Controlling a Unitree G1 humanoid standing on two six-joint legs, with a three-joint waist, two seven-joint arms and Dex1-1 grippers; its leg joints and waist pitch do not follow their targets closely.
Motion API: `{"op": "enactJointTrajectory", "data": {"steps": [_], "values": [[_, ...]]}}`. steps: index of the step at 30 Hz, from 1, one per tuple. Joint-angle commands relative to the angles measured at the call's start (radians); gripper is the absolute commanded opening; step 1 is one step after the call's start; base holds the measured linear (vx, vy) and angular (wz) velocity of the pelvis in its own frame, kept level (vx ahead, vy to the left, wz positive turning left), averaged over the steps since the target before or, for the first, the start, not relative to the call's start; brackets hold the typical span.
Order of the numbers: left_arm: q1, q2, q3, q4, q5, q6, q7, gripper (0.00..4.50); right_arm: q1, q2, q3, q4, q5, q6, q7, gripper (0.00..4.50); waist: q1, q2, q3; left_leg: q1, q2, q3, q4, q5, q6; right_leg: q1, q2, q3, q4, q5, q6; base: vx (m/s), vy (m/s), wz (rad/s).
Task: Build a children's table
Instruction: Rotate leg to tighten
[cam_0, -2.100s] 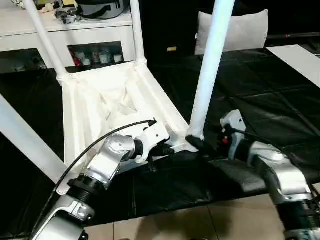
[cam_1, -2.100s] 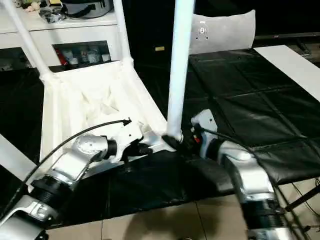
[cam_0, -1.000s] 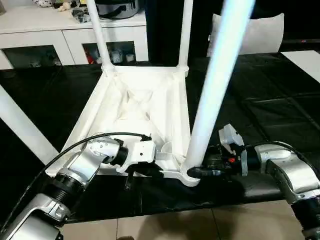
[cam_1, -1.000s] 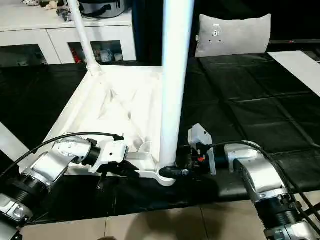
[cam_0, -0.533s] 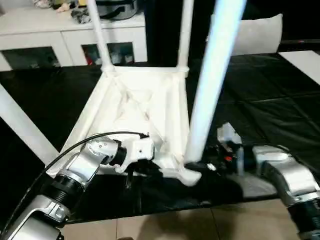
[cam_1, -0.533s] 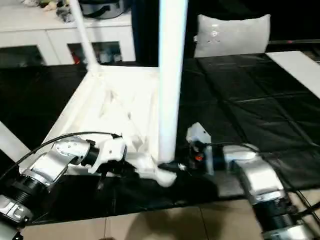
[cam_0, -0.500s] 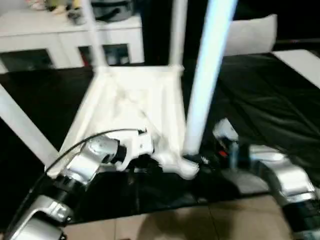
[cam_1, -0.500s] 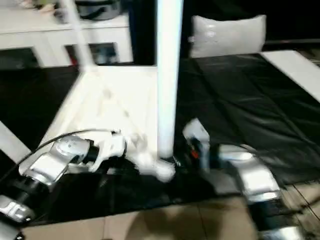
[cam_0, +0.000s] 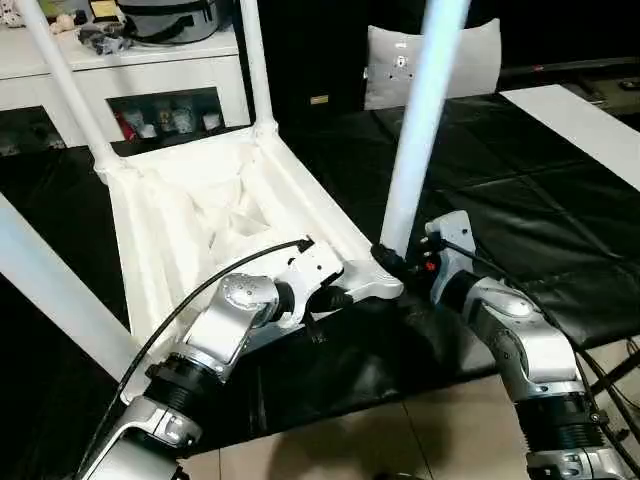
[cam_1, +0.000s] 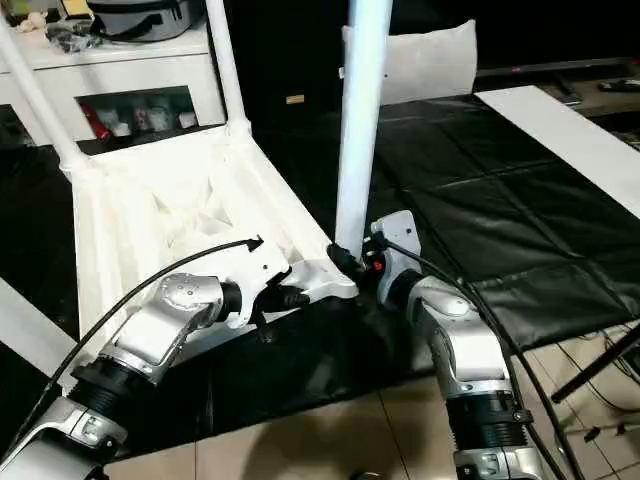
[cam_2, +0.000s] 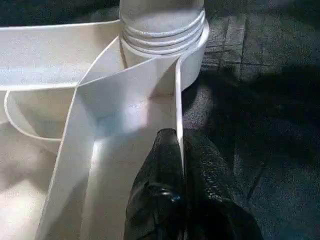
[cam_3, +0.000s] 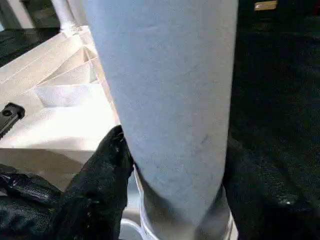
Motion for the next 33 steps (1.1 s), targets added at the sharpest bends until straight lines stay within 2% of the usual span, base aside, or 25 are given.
{"op": "enactJointTrajectory", "data": {"steps": [1, 2, 3, 4, 6, 8, 9, 12, 13, 16, 19, 21, 23, 24, 27, 29, 30, 33], "values": [[-0.017, 0.006, 0.004, -0.041, -0.008, -0.034, -0.004, 0.00, 0.000, -0.004, 0.020, -0.005, 0.011, -0.021, 0.032, 3.06, 0.013, -0.010, -0.065, -0.003, 0.011, -0.001, -0.073, -0.243, 0.064, 0.054, -0.049, 0.039, -0.067, -0.381, -0.144, 0.000, 0.000, 0.00], [-0.017, 0.010, 0.004, -0.043, -0.009, -0.033, -0.006, 0.00, 0.001, -0.009, 0.018, -0.005, 0.013, -0.028, 0.040, 3.12, 0.015, -0.011, -0.064, -0.003, 0.010, 0.001, -0.071, -0.242, 0.065, 0.054, -0.048, 0.039, -0.067, -0.394, -0.139, 0.000, 0.000, 0.00], [-0.015, 0.025, -0.002, -0.045, -0.012, -0.042, -0.027, 0.00, 0.004, -0.031, 0.014, -0.005, 0.021, -0.039, 0.073, 3.30, 0.021, -0.011, -0.064, -0.002, 0.009, 0.002, -0.071, -0.236, 0.065, 0.054, -0.049, 0.039, -0.068, -0.416, -0.133, 0.000, 0.000, 0.00], [-0.015, 0.028, -0.003, -0.045, -0.012, -0.044, -0.031, 0.00, 0.004, -0.034, 0.014, -0.005, 0.023, -0.040, 0.079, 3.30, 0.030, -0.010, -0.066, 0.000, 0.010, 0.004, -0.069, -0.222, 0.066, 0.054, -0.050, 0.040, -0.069, -0.420, -0.127, 0.000, 0.000, 0.00], [-0.013, 0.048, -0.012, -0.043, -0.013, -0.058, -0.065, 0.00, 0.008, -0.066, 0.011, -0.006, 0.033, -0.048, 0.130, 3.50, 0.034, -0.009, -0.069, -0.002, 0.012, 0.003, -0.069, -0.201, 0.069, 0.057, -0.051, 0.041, -0.064, -0.394, -0.130, 0.000, 0.000, 0.00], [-0.013, 0.061, -0.019, -0.038, -0.011, -0.082, -0.090, 0.00, 0.010, -0.089, 0.013, -0.007, 0.036, -0.054, 0.160, 3.64, 0.039, -0.008, -0.070, -0.003, 0.015, 0.002, -0.069, -0.171, 0.072, 0.058, -0.048, 0.042, -0.056, -0.339, -0.147, 0.000, 0.000, 0.00], [-0.014, 0.069, -0.024, -0.033, -0.012, -0.094, -0.107, 0.00, 0.010, -0.104, 0.015, -0.007, 0.039, -0.061, 0.185, 3.85, 0.042, -0.008, -0.073, -0.004, 0.016, 0.002, -0.067, -0.156, 0.074, 0.059, -0.048, 0.042, -0.051, -0.306, -0.158, 0.000, 0.000, 0.00], [-0.017, 0.114, -0.055, -0.011, -0.008, -0.167, -0.192, 0.00, 0.010, -0.172, 0.031, -0.008, 0.053, -0.079, 0.299, 3.98, 0.053, -0.007, -0.075, 0.000, 0.020, 0.002, -0.066, -0.147, 0.084, 0.059, -0.047, 0.045, -0.042, -0.247, -0.186, 0.000, 0.000, 0.00], [-0.020, 0.142, -0.075, 0.000, -0.005, -0.228, -0.248, 0.00, 0.005, -0.207, 0.043, -0.002, 0.050, -0.089, 0.352, 4.18, 0.054, -0.007, -0.074, 0.000, 0.020, 0.003, -0.067, -0.153, 0.088, 0.058, -0.046, 0.045, -0.041, -0.237, -0.194, 0.000, 0.000, 0.00], [-0.024, 0.175, -0.096, 0.010, -0.005, -0.272, -0.311, 0.00, -0.005, -0.245, 0.060, 0.013, 0.038, -0.117, 0.409, 4.35, 0.064, -0.007, -0.072, 0.004, 0.021, 0.006, -0.067, -0.185, 0.080, 0.057, -0.049, 0.046, -0.044, -0.281, -0.186, 0.000, 0.000, 0.00], [-0.030, 0.202, -0.114, 0.022, 0.001, -0.318, -0.361, 0.00, -0.011, -0.276, 0.079, 0.014, 0.039, -0.137, 0.472, 4.35, 0.078, -0.006, -0.071, 0.007, 0.024, 0.006, -0.069, -0.190, 0.068, 0.053, -0.049, 0.049, -0.042, -0.289, -0.186, 0.000, 0.000, 0.00], [-0.034, 0.228, -0.128, 0.034, -0.001, -0.373, -0.418, 0.00, -0.003, -0.310, 0.099, -0.004, 0.076, -0.131, 0.590, 4.35, 0.084, -0.010, -0.072, 0.006, 0.024, 0.006, -0.068, -0.199, 0.070, 0.057, -0.049, 0.049, -0.040, -0.288, -0.191, 0.000, 0.000, 0.00], [-0.035, 0.232, -0.131, 0.036, -0.001, -0.380, -0.427, 0.00, 0.000, -0.317, 0.103, -0.007, 0.082, -0.134, 0.613, 4.19, 0.088, -0.010, -0.071, 0.005, 0.025, 0.007, -0.068, -0.201, 0.071, 0.056, -0.050, 0.051, -0.039, -0.294, -0.190, 0.000, 0.000, 0.00], [-0.034, 0.240, -0.135, 0.036, -0.006, -0.394, -0.448, 0.00, 0.002, -0.324, 0.111, -0.010, 0.091, -0.135, 0.641, 3.97, 0.090, -0.013, -0.068, 0.005, 0.025, 0.007, -0.068, -0.211, 0.067, 0.054, -0.050, 0.052, -0.041, -0.315, -0.186, 0.000, 0.000, 0.00], [-0.030, 0.256, -0.146, 0.032, -0.021, -0.423, -0.504, 0.00, 0.010, -0.344, 0.134, -0.022, 0.125, -0.129, 0.724, 3.72, 0.097, -0.014, -0.066, 0.009, 0.024, 0.007, -0.070, -0.230, 0.057, 0.052, -0.052, 0.053, -0.046, -0.377, -0.169, 0.000, 0.000, 0.00], [-0.027, 0.259, -0.147, 0.027, -0.023, -0.427, -0.511, 0.00, 0.016, -0.351, 0.143, -0.031, 0.133, -0.125, 0.746, 3.63, 0.098, -0.019, -0.066, 0.009, 0.024, 0.007, -0.070, -0.234, 0.057, 0.052, -0.052, 0.053, -0.047, -0.396, -0.160, 0.000, 0.000, 0.00], [-0.026, 0.259, -0.148, 0.027, -0.024, -0.431, -0.513, 0.00, 0.018, -0.353, 0.146, -0.033, 0.134, -0.124, 0.755, 3.44, 0.100, -0.017, -0.066, 0.010, 0.024, 0.007, -0.070, -0.232, 0.055, 0.050, -0.052, 0.054, -0.047, -0.403, -0.156, 0.000, 0.000, 0.00], [-0.022, 0.259, -0.148, 0.030, -0.028, -0.445, -0.521, 0.00, 0.019, -0.355, 0.153, -0.028, 0.138, -0.123, 0.779, 3.22, 0.098, -0.020, -0.066, 0.008, 0.023, 0.005, -0.070, -0.237, 0.052, 0.051, -0.052, 0.052, -0.050, -0.426, -0.147, 0.000, 0.000, 0.00]]}}
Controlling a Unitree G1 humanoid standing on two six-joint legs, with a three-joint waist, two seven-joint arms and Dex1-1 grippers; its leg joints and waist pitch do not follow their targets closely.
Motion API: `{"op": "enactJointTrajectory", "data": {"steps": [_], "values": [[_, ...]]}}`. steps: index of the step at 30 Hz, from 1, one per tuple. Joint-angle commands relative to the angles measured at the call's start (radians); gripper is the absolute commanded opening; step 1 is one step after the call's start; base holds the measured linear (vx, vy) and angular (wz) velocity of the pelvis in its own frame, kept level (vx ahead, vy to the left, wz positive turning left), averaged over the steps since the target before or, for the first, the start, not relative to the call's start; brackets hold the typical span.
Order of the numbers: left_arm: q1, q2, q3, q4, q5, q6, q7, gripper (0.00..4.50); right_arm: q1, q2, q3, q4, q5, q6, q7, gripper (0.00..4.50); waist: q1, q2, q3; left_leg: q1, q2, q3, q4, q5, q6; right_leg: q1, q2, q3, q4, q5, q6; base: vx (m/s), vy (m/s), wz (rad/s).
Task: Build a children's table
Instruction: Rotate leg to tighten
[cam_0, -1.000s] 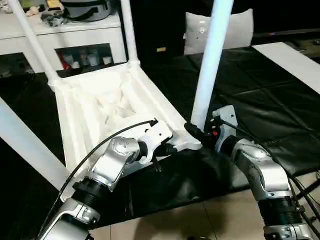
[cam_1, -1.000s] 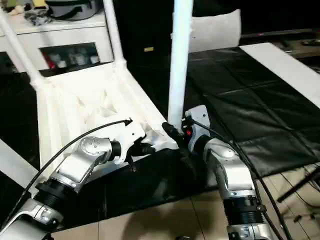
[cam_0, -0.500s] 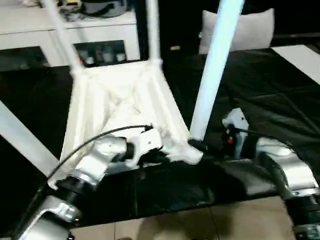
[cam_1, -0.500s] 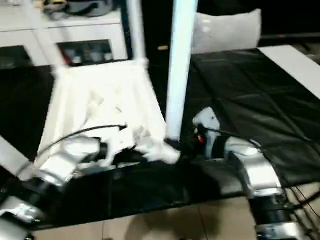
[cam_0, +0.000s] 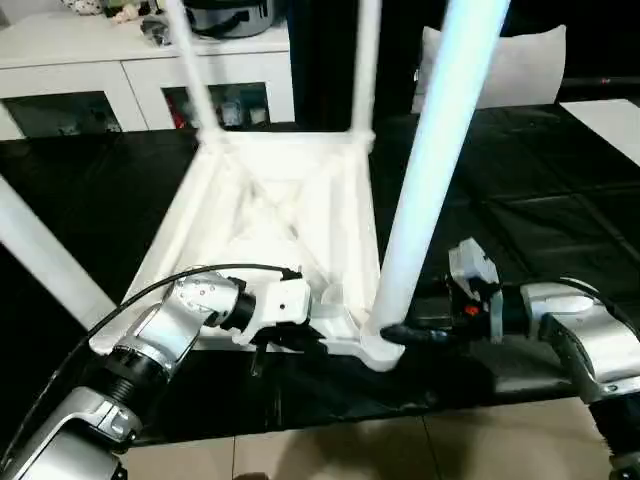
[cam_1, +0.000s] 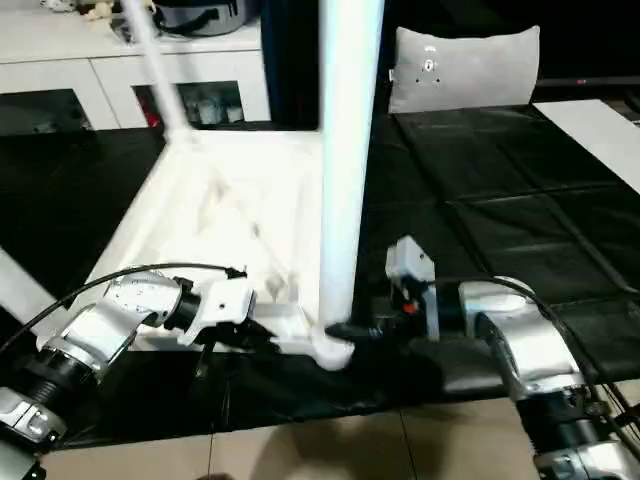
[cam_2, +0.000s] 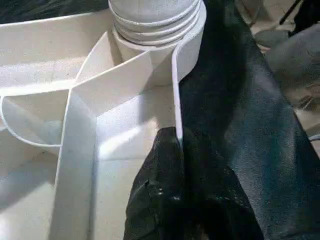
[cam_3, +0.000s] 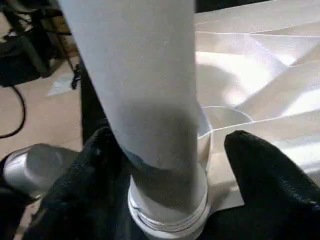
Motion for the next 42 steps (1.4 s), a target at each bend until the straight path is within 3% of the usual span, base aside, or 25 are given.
{"op": "enactJointTrajectory", "data": {"steps": [1, 13, 19, 22, 23, 26, 27, 30, 31, 33, 34, 35, 36, 37, 39, 42], "values": [[-0.008, -0.001, -0.031, -0.022, 0.009, -0.032, -0.036, 0.00, 0.006, -0.005, 0.006, -0.018, 0.015, 0.001, 0.016, 3.22, -0.004, -0.017, -0.067, 0.000, 0.022, -0.001, -0.072, -0.233, 0.053, 0.055, -0.052, 0.044, -0.072, -0.424, -0.146, 0.000, 0.000, 0.00], [-0.004, -0.004, -0.030, -0.010, 0.007, -0.039, -0.044, 0.00, 0.009, -0.001, 0.026, -0.016, 0.043, 0.032, 0.060, 2.08, -0.003, -0.017, -0.068, -0.001, 0.021, 0.001, -0.070, -0.214, 0.058, 0.054, -0.049, 0.046, -0.070, -0.404, -0.151, 0.000, 0.000, 0.00], [0.008, -0.009, -0.019, -0.014, -0.002, -0.011, -0.021, 0.00, 0.045, 0.041, 0.010, -0.069, 0.080, 0.067, 0.013, 1.93, -0.001, -0.015, -0.068, -0.001, 0.021, 0.000, -0.071, -0.218, 0.055, 0.054, -0.050, 0.047, -0.070, -0.409, -0.146, 0.000, 0.000, 0.00], [0.010, -0.023, -0.005, -0.022, -0.005, 0.027, 0.012, 0.00, 0.052, 0.074, -0.002, -0.075, 0.074, 0.077, -0.059, 1.93, -0.006, -0.017, -0.063, -0.001, 0.018, -0.001, -0.073, -0.244, 0.045, 0.053, -0.050, 0.043, -0.078, -0.471, -0.126, 0.000, 0.000, 0.00], [0.010, -0.035, 0.007, -0.029, -0.007, 0.057, 0.043, 0.00, 0.054, 0.093, -0.007, -0.078, 0.063, 0.091, -0.110, 1.93, -0.008, -0.011, -0.061, 0.002, 0.015, -0.002, -0.073, -0.263, 0.039, 0.050, -0.051, 0.040, -0.085, -0.520, -0.111, 0.000, 0.000, 0.00], [0.011, -0.073, 0.039, -0.051, -0.021, 0.140, 0.116, 0.00, 0.050, 0.152, -0.032, -0.082, 0.041, 0.129, -0.252, 1.93, -0.025, -0.014, -0.054, 0.011, 0.005, -0.003, -0.069, -0.299, 0.015, 0.041, -0.047, 0.031, -0.104, -0.633, -0.062, 0.000, 0.000, 0.00], [0.012, -0.095, 0.054, -0.067, -0.024, 0.188, 0.160, 0.00, 0.043, 0.187, -0.047, -0.081, 0.027, 0.147, -0.330, 1.93, -0.033, -0.015, -0.052, 0.009, 0.002, -0.006, -0.069, -0.306, 0.009, 0.043, -0.047, 0.024, -0.109, -0.658, -0.044, 0.000, 0.000, 0.00], [0.014, -0.137, 0.079, -0.087, -0.029, 0.254, 0.235, 0.00, 0.028, 0.240, -0.069, -0.072, -0.004, 0.171, -0.453, 1.93, -0.069, -0.009, -0.049, 0.008, -0.005, -0.015, -0.062, -0.370, 0.003, 0.043, -0.044, -0.005, -0.130, -0.717, 0.005, 0.000, 0.000, 0.00], [0.013, -0.162, 0.092, -0.093, -0.032, 0.288, 0.275, 0.00, 0.018, 0.269, -0.081, -0.061, -0.025, 0.184, -0.520, 1.93, -0.077, -0.006, -0.052, 0.007, -0.003, -0.018, -0.062, -0.381, 0.007, 0.048, -0.046, -0.008, -0.131, -0.703, 0.006, 0.000, 0.000, 0.00], [-0.010, -0.274, 0.139, -0.075, -0.026, 0.371, 0.457, 0.00, -0.033, 0.378, -0.138, 0.025, -0.069, 0.210, -0.754, 1.93, -0.112, 0.004, -0.053, -0.014, 0.012, -0.034, -0.079, -0.417, 0.011, 0.068, -0.046, -0.021, -0.119, -0.602, -0.017, -0.020, 0.019, -0.09], [-0.017, -0.297, 0.149, -0.070, -0.023, 0.387, 0.498, 0.00, -0.040, 0.396, -0.145, 0.038, -0.074, 0.207, -0.789, 1.93, -0.129, 0.007, -0.053, -0.008, 0.015, -0.042, -0.077, -0.463, 0.004, 0.070, -0.047, -0.036, -0.129, -0.601, -0.013, -0.040, 0.038, -0.18], [-0.024, -0.316, 0.160, -0.060, -0.025, 0.394, 0.530, 0.00, -0.043, 0.404, -0.144, 0.046, -0.076, 0.193, -0.797, 1.93, -0.136, 0.005, -0.054, -0.008, 0.014, -0.043, -0.075, -0.469, 0.008, 0.074, -0.049, -0.037, -0.132, -0.591, -0.009, 0.000, 0.000, 0.00], [-0.031, -0.331, 0.169, -0.052, -0.028, 0.400, 0.552, 0.00, -0.048, 0.414, -0.147, 0.059, -0.079, 0.178, -0.814, 2.49, -0.147, 0.008, -0.057, -0.005, 0.015, -0.043, -0.076, -0.467, 0.024, 0.076, -0.054, -0.035, -0.131, -0.542, -0.023, 0.000, 0.000, 0.00], [-0.038, -0.348, 0.177, -0.048, -0.021, 0.409, 0.580, 0.00, -0.055, 0.431, -0.156, 0.069, -0.077, 0.173, -0.838, 2.63, -0.150, 0.005, -0.055, -0.008, 0.012, -0.041, -0.078, -0.460, 0.036, 0.075, -0.054, -0.034, -0.134, -0.527, -0.031, 0.000, 0.000, 0.00], [-0.046, -0.363, 0.180, -0.045, -0.004, 0.410, 0.606, 0.00, -0.066, 0.459, -0.173, 0.078, -0.064, 0.168, -0.860, 2.63, -0.153, -0.002, -0.055, 0.000, -0.005, -0.029, -0.067, -0.429, 0.051, 0.062, -0.056, -0.032, -0.142, -0.559, -0.043, 0.000, 0.000, 0.00], [-0.037, -0.346, 0.163, -0.061, 0.009, 0.405, 0.578, 0.00, -0.065, 0.467, -0.176, 0.064, -0.057, 0.163, -0.842, 2.98, -0.148, 0.001, -0.061, -0.011, 0.001, -0.028, -0.071, -0.348, 0.066, 0.068, -0.056, -0.019, -0.128, -0.495, -0.072, 0.000, 0.000, 0.00]]}}
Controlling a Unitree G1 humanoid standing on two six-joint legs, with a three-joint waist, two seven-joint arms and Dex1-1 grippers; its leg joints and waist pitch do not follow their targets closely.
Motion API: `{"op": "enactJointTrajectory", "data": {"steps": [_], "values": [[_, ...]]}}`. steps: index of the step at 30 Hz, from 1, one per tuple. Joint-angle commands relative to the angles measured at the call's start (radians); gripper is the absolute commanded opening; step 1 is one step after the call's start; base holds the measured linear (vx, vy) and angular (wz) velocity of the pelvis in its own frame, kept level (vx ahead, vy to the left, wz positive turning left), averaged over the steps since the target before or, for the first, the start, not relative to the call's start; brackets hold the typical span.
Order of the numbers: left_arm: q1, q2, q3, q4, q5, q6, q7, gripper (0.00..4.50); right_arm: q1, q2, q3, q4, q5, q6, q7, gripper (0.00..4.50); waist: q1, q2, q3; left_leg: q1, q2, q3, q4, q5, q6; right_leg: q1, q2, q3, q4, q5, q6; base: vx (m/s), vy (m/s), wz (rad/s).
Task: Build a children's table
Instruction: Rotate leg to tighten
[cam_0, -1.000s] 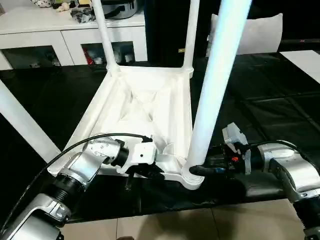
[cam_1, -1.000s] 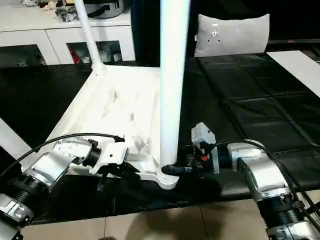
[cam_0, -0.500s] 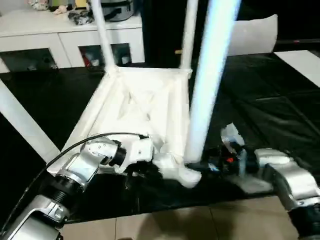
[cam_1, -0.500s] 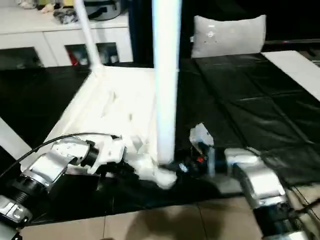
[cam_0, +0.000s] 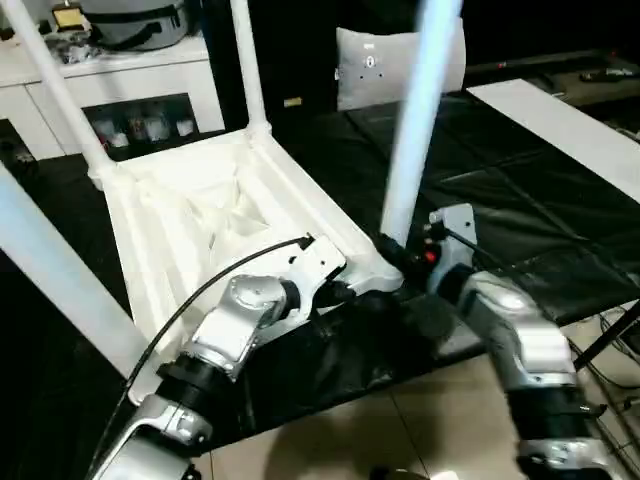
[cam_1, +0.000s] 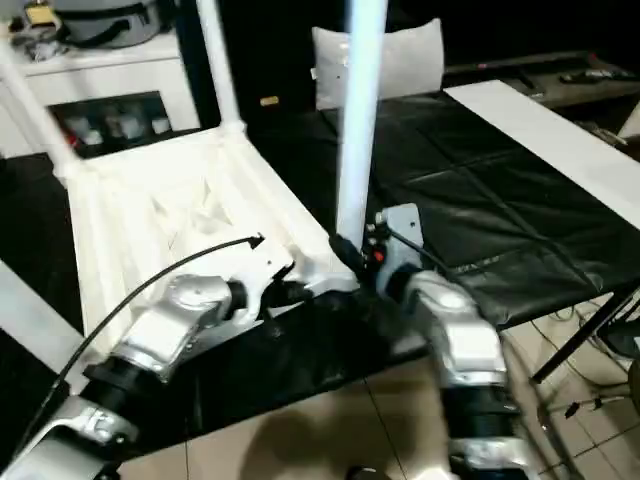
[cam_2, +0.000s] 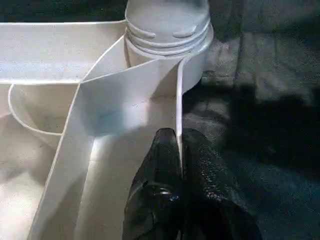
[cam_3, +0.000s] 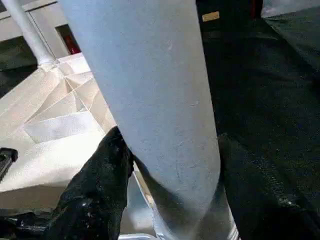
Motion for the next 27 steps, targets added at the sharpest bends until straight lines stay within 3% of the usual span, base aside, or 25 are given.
{"op": "enactJointTrajectory", "data": {"steps": [1, 4, 10, 14, 15, 16, 19, 23, 24, 26, 27], "values": [[-0.029, -0.014, -0.001, -0.062, -0.015, -0.043, -0.017, 0.00, -0.005, 0.029, 0.036, 0.002, 0.022, 0.016, 0.023, 3.06, 0.013, -0.005, -0.063, -0.004, 0.006, -0.002, -0.078, -0.335, 0.067, 0.058, -0.049, 0.031, -0.071, -0.453, -0.092, 0.000, 0.000, 0.00], [-0.022, 0.025, -0.014, -0.061, -0.006, -0.060, -0.033, 0.00, 0.015, -0.008, 0.047, -0.019, 0.023, -0.003, 0.070, 3.29, 0.024, -0.007, -0.069, -0.009, 0.007, 0.001, -0.076, -0.293, 0.074, 0.061, -0.048, 0.041, -0.055, -0.391, -0.123, 0.000, 0.000, 0.00], [-0.024, 0.078, -0.019, -0.040, -0.006, -0.116, -0.096, 0.00, 0.031, -0.102, 0.040, -0.033, 0.032, -0.041, 0.187, 3.91, 0.059, -0.011, -0.076, -0.011, 0.007, 0.012, -0.065, -0.191, 0.095, 0.059, -0.051, 0.048, -0.045, -0.372, -0.129, 0.000, 0.000, 0.00], [-0.027, 0.116, -0.031, -0.020, -0.005, -0.159, -0.159, 0.00, 0.037, -0.186, 0.051, -0.039, 0.034, -0.057, 0.300, 3.99, 0.087, -0.009, -0.082, -0.013, 0.015, 0.011, -0.061, -0.116, 0.106, 0.060, -0.047, 0.052, -0.030, -0.285, -0.144, 0.000, 0.000, 0.00], [-0.028, 0.124, -0.033, -0.015, -0.006, -0.170, -0.175, 0.00, 0.039, -0.205, 0.050, -0.040, 0.038, -0.061, 0.329, 4.29, 0.092, -0.010, -0.082, -0.013, 0.015, 0.012, -0.062, -0.114, 0.107, 0.059, -0.047, 0.053, -0.028, -0.273, -0.152, 0.000, 0.000, 0.00], [-0.030, 0.154, -0.048, 0.000, -0.014, -0.210, -0.235, 0.00, 0.034, -0.255, 0.045, -0.037, 0.057, -0.067, 0.409, 4.34, 0.094, -0.015, -0.081, -0.012, 0.014, 0.013, -0.062, -0.121, 0.110, 0.059, -0.046, 0.052, -0.030, -0.279, -0.152, 0.000, 0.000, 0.00], [-0.031, 0.201, -0.076, 0.012, -0.021, -0.285, -0.334, 0.00, 0.028, -0.334, 0.072, -0.033, 0.057, -0.085, 0.530, 4.43, 0.109, -0.014, -0.078, -0.005, 0.019, 0.015, -0.065, -0.154, 0.108, 0.054, -0.046, 0.055, -0.030, -0.319, -0.148, 0.000, 0.000, 0.00], [-0.027, 0.254, -0.105, 0.014, -0.021, -0.355, -0.447, 0.00, 0.018, -0.409, 0.130, -0.022, 0.036, -0.114, 0.645, 4.43, 0.120, -0.015, -0.076, -0.003, 0.020, 0.017, -0.065, -0.176, 0.095, 0.051, -0.047, 0.055, -0.033, -0.356, -0.145, 0.000, 0.000, 0.00], [-0.028, 0.278, -0.123, 0.019, -0.019, -0.397, -0.499, 0.00, 0.013, -0.427, 0.152, -0.013, 0.029, -0.134, 0.698, 4.43, 0.126, -0.023, -0.076, -0.004, 0.020, 0.018, -0.065, -0.175, 0.097, 0.051, -0.047, 0.056, -0.034, -0.364, -0.140, 0.000, 0.000, 0.00], [-0.029, 0.289, -0.133, 0.024, -0.018, -0.416, -0.525, 0.00, 0.009, -0.434, 0.163, -0.004, 0.031, -0.143, 0.731, 4.43, 0.137, -0.018, -0.077, 0.000, 0.022, 0.019, -0.064, -0.180, 0.092, 0.047, -0.049, 0.058, -0.032, -0.385, -0.136, 0.000, 0.000, 0.00], [-0.030, 0.300, -0.144, 0.024, -0.021, -0.444, -0.558, 0.00, 0.007, -0.439, 0.174, 0.005, 0.038, -0.149, 0.767, 4.27, 0.143, -0.021, -0.076, 0.000, 0.022, 0.019, -0.064, -0.179, 0.091, 0.046, -0.049, 0.058, -0.032, -0.385, -0.139, 0.000, 0.000, 0.00]]}}
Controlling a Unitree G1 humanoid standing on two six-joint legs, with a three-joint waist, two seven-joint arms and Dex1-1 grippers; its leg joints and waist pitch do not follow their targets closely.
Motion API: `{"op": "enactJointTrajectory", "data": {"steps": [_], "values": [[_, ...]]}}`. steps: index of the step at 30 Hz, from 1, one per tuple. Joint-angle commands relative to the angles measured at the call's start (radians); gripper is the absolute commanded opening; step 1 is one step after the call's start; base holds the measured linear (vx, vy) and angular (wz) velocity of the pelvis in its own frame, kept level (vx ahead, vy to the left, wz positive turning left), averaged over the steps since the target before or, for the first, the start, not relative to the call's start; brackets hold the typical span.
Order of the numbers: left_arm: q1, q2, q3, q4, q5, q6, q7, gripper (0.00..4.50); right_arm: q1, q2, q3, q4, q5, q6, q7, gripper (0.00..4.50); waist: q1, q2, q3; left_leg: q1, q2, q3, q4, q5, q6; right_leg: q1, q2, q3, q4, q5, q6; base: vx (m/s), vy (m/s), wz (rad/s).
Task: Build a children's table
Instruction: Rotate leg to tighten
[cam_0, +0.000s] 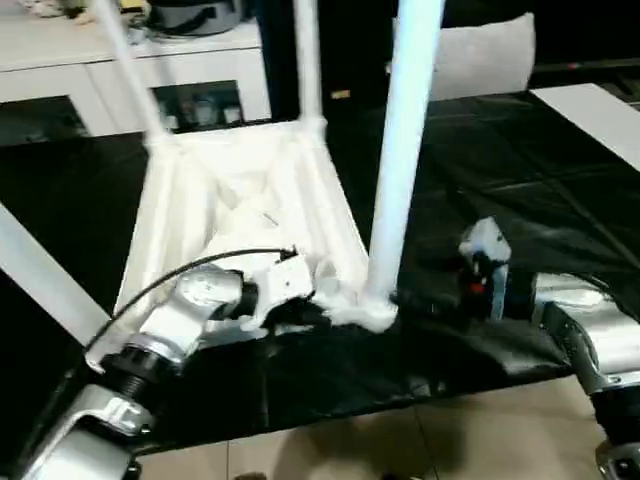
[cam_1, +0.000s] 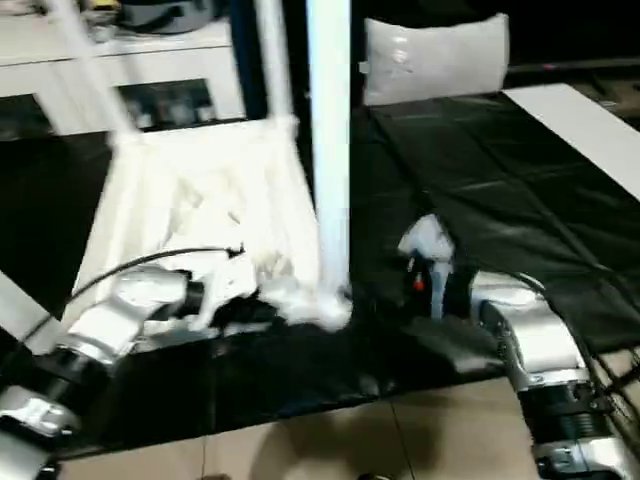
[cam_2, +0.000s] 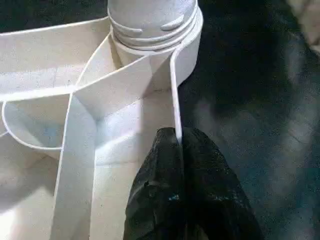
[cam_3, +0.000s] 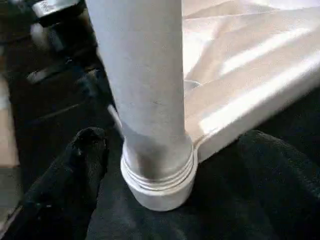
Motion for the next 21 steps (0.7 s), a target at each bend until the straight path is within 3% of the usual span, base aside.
{"op": "enactJointTrajectory", "data": {"steps": [1, 4, 6, 15, 21], "values": [[-0.019, 0.006, -0.049, -0.025, 0.005, -0.057, -0.082, 0.00, -0.014, -0.008, 0.020, 0.003, 0.008, -0.017, 0.053, 4.17, 0.003, -0.018, -0.075, 0.008, 0.023, 0.012, -0.066, -0.182, 0.088, 0.062, -0.053, 0.050, -0.059, -0.408, -0.129, 0.000, 0.000, 0.00], [-0.007, 0.009, -0.056, -0.054, -0.016, -0.058, -0.124, 0.00, -0.010, -0.007, 0.036, -0.011, 0.031, 0.004, 0.097, 3.99, 0.013, -0.018, -0.075, 0.014, 0.025, 0.013, -0.067, -0.196, 0.076, 0.057, -0.053, 0.054, -0.058, -0.406, -0.138, 0.000, 0.000, 0.00], [0.002, 0.000, -0.059, -0.077, -0.027, -0.057, -0.133, 0.00, -0.009, -0.002, 0.052, -0.022, 0.043, 0.009, 0.122, 3.81, 0.015, -0.020, -0.074, 0.011, 0.026, 0.013, -0.069, -0.205, 0.073, 0.060, -0.052, 0.056, -0.054, -0.403, -0.142, 0.000, 0.000, 0.00], [-0.008, -0.009, -0.058, -0.042, -0.016, -0.087, -0.126, 0.00, -0.018, -0.003, 0.076, -0.009, 0.063, 0.039, 0.187, 3.00, 0.014, -0.029, -0.071, 0.013, 0.015, 0.018, -0.068, -0.219, 0.065, 0.057, -0.050, 0.059, -0.068, -0.511, -0.090, 0.000, 0.000, 0.00], [-0.003, -0.002, -0.058, -0.046, -0.017, -0.082, -0.127, 0.00, -0.012, -0.017, 0.093, -0.027, 0.085, 0.079, 0.217, 2.52, 0.017, -0.031, -0.074, 0.012, 0.018, 0.018, -0.067, -0.195, 0.071, 0.057, -0.049, 0.060, -0.064, -0.482, -0.096, 0.000, 0.000, 0.00]]}}
